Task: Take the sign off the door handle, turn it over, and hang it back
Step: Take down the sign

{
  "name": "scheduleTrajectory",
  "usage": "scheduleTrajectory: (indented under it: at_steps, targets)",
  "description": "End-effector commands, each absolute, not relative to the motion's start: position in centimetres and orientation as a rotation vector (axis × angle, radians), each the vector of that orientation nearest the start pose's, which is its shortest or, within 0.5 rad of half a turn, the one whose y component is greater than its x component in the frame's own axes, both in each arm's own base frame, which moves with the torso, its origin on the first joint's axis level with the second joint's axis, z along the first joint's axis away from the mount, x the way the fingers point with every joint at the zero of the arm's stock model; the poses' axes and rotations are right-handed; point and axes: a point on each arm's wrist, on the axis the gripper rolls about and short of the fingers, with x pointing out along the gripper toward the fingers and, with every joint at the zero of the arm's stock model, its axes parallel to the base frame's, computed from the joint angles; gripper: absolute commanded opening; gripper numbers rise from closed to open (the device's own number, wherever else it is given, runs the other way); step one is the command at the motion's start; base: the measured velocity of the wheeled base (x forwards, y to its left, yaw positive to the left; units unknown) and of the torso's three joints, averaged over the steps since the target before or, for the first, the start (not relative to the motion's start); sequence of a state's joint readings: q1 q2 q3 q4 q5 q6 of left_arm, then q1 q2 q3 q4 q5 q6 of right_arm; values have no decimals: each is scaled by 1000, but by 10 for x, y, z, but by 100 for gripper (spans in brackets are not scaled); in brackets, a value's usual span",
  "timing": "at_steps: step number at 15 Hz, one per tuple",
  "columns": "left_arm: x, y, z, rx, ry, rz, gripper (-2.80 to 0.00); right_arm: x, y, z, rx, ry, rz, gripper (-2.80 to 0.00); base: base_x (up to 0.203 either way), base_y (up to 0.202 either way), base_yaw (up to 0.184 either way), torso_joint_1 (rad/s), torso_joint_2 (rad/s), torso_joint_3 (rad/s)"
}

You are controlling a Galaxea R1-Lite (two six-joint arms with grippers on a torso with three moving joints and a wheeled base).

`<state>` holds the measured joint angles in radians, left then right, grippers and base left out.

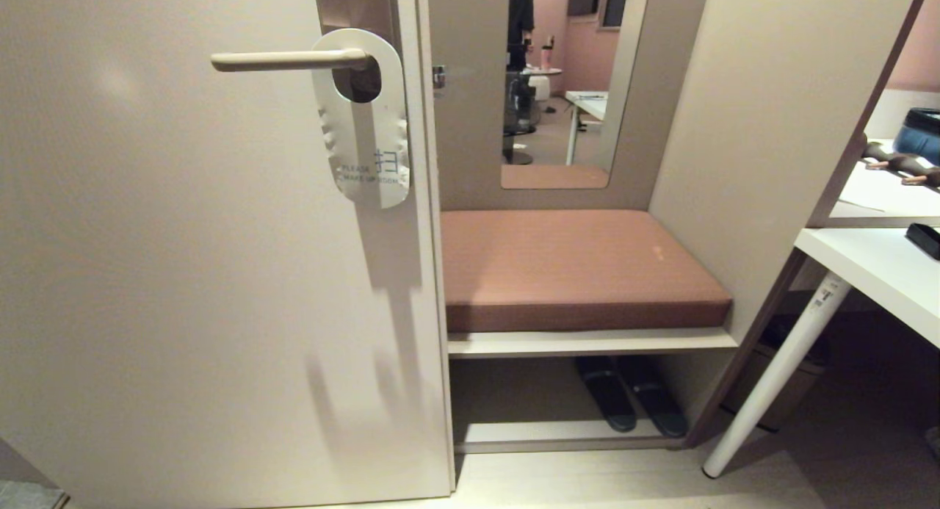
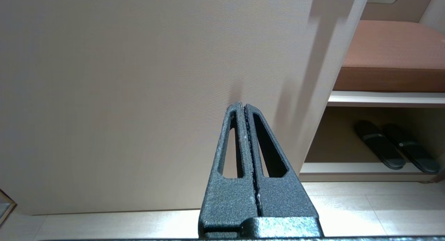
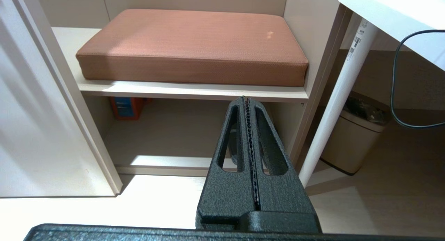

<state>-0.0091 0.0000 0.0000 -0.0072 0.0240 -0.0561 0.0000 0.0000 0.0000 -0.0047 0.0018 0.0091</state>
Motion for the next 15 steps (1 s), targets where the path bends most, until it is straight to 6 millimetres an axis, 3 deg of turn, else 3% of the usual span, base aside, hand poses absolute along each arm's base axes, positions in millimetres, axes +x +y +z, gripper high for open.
scheduleTrajectory:
  at_steps: [1,15]
  targets:
    - [-23,1,76,-57,-8,15,-280,-23,0,76,9,-6,2,-280,0,0,0,0,0,0]
    - [-23,1,76,-58,-8,15,-280,-23,0,76,8,-5,2,-280,0,0,0,0,0,0]
